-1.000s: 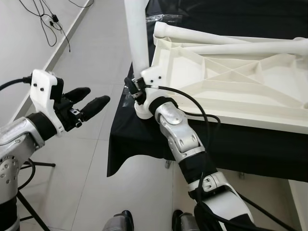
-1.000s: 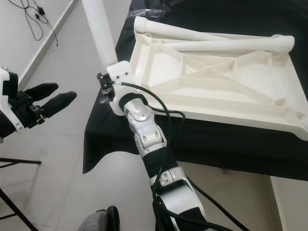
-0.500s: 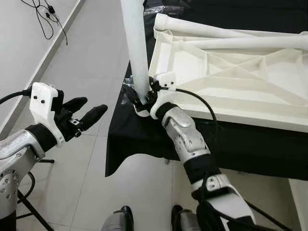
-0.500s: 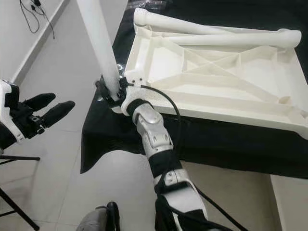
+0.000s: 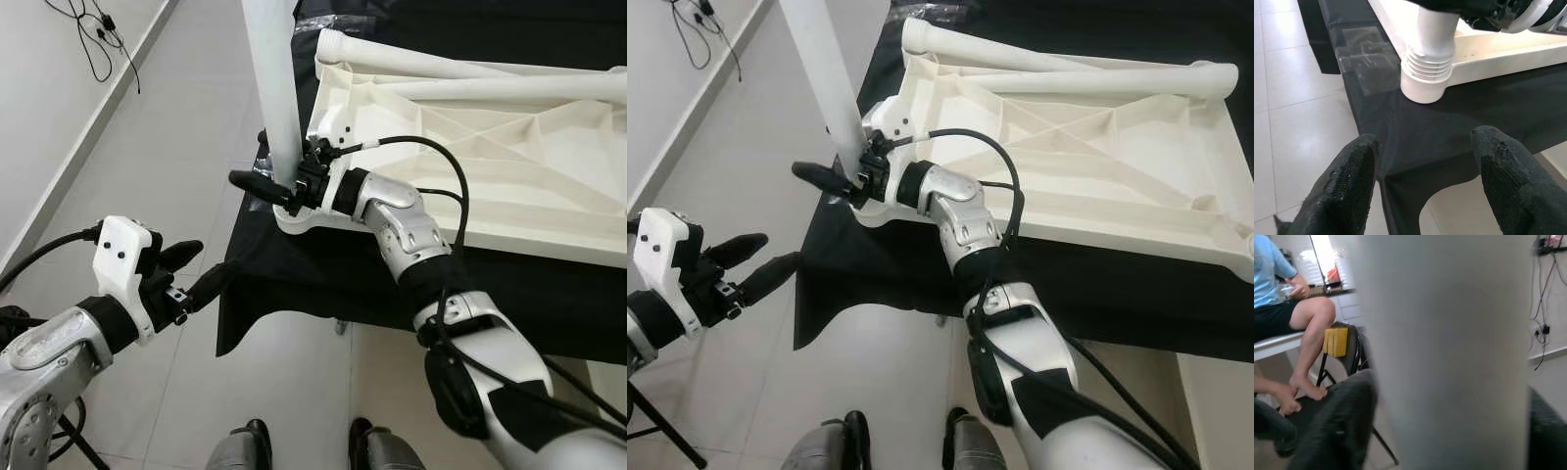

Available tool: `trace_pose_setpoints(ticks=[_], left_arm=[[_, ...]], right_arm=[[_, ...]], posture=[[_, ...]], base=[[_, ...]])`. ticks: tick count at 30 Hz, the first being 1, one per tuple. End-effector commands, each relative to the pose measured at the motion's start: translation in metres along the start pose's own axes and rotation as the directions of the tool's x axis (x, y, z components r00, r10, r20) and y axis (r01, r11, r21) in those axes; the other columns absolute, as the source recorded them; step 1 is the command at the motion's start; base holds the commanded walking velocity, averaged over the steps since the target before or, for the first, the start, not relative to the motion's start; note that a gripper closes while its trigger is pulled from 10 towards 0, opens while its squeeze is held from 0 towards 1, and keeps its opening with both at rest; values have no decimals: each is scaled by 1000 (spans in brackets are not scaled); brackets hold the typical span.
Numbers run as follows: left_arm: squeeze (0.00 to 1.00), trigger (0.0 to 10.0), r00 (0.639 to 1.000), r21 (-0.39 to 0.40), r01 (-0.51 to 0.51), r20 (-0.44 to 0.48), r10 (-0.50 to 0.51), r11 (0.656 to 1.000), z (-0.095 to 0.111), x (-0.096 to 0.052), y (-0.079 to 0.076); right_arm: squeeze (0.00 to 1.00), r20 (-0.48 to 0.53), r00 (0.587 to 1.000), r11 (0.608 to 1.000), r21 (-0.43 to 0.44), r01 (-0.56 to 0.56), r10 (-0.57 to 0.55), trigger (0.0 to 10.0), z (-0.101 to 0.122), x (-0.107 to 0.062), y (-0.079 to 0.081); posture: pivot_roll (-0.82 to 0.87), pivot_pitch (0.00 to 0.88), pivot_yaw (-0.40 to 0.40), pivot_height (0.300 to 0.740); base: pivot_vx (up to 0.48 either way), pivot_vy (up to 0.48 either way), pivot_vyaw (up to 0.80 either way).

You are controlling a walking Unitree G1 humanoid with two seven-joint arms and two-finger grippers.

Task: Building children table

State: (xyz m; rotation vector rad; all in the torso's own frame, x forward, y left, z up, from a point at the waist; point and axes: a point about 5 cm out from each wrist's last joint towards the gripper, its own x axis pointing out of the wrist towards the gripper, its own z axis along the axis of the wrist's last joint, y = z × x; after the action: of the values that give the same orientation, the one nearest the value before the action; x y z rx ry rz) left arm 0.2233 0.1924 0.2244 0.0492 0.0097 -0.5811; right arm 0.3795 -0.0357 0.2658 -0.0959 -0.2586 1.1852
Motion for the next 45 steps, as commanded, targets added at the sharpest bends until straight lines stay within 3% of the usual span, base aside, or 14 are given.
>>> trace_pose_setpoints(ticks=[1, 13, 14, 15, 16, 17, 18, 20, 29, 30, 33, 34, 36, 45], left_arm=[[0, 10000, 1000, 3, -4, -5, 4, 1000, -3, -2, -3], [0, 10000, 996, -33, -87, -20, 87, 996, -20, -16, -19], [0, 10000, 986, -69, -166, -27, 165, 984, -30, -26, -23], [0, 10000, 986, -69, -166, -27, 165, 984, -30, -26, -23], [0, 10000, 973, -102, -231, -29, 229, 968, -35, -31, -25], [0, 10000, 973, -102, -231, -29, 229, 968, -35, -31, -25], [0, 10000, 963, -119, -270, -31, 268, 955, -39, -34, -24], [0, 10000, 958, -119, -287, -38, 284, 951, -42, -33, -22], [0, 10000, 955, -95, -296, -36, 294, 950, -45, -28, -19], [0, 10000, 952, -88, -306, -36, 304, 948, -45, -28, -18], [0, 10000, 946, -75, -323, -32, 322, 943, -45, -30, -18], [0, 10000, 944, -72, -331, -31, 329, 941, -45, -30, -19], [0, 10000, 942, -70, -336, -28, 335, 939, -46, -30, -19], [0, 10000, 940, -55, -341, -18, 341, 938, -46, -30, -21]], right_arm=[[0, -24, 998, 998, 8, -66, 66, 0, -6, 7, 8], [0, -143, 989, 999, -8, -41, 40, 0, -21, -5, 0], [0, -247, 902, 933, -24, 360, -354, 0, -59, -24, 13], [0, -247, 902, 933, -24, 360, -354, 0, -59, -24, 13], [0, -319, 770, 823, -61, 565, -552, 0, -79, -43, 41], [0, -319, 770, 823, -61, 565, -552, 0, -79, -43, 41], [0, -356, 665, 733, -92, 674, -657, 0, -90, -55, 63], [0, -358, 622, 691, -99, 716, -696, 0, -94, -56, 68], [0, -308, 669, 723, -105, 682, -676, 0, -96, -38, 40], [694, -289, 693, 739, -88, 668, -661, 10000, -93, -35, 37], [694, -256, 715, 750, -69, 658, -651, 10000, -82, -33, 37], [1000, -242, 731, 761, -52, 647, -638, 10000, -76, -32, 40], [1000, -241, 732, 761, -46, 647, -637, 10000, -71, -32, 44], [890, -48, 944, 940, 87, 330, -327, 10000, -40, -13, 36]], posture=[[106, 268, 5, 740], [74, 296, 0, 740], [-5, 287, -12, 740], [-5, 287, -12, 740], [-20, 314, 30, 740], [-20, 314, 30, 740], [-34, 306, 46, 740], [-8, 295, 47, 740], [-5, 272, 48, 740], [25, 280, 55, 740], [25, 280, 55, 740], [37, 272, 57, 740], [37, 272, 57, 740], [53, 263, 54, 740]], base=[[0, 0, 0], [0, 0, 0], [0, 0, 0], [0, 0, 0], [0, 0, 0], [0, 0, 0], [0, 0, 0], [0, 0, 0], [0, 0, 0], [0, 0, 0], [0, 0, 0], [0, 0, 0], [0, 0, 0], [0, 0, 0]])
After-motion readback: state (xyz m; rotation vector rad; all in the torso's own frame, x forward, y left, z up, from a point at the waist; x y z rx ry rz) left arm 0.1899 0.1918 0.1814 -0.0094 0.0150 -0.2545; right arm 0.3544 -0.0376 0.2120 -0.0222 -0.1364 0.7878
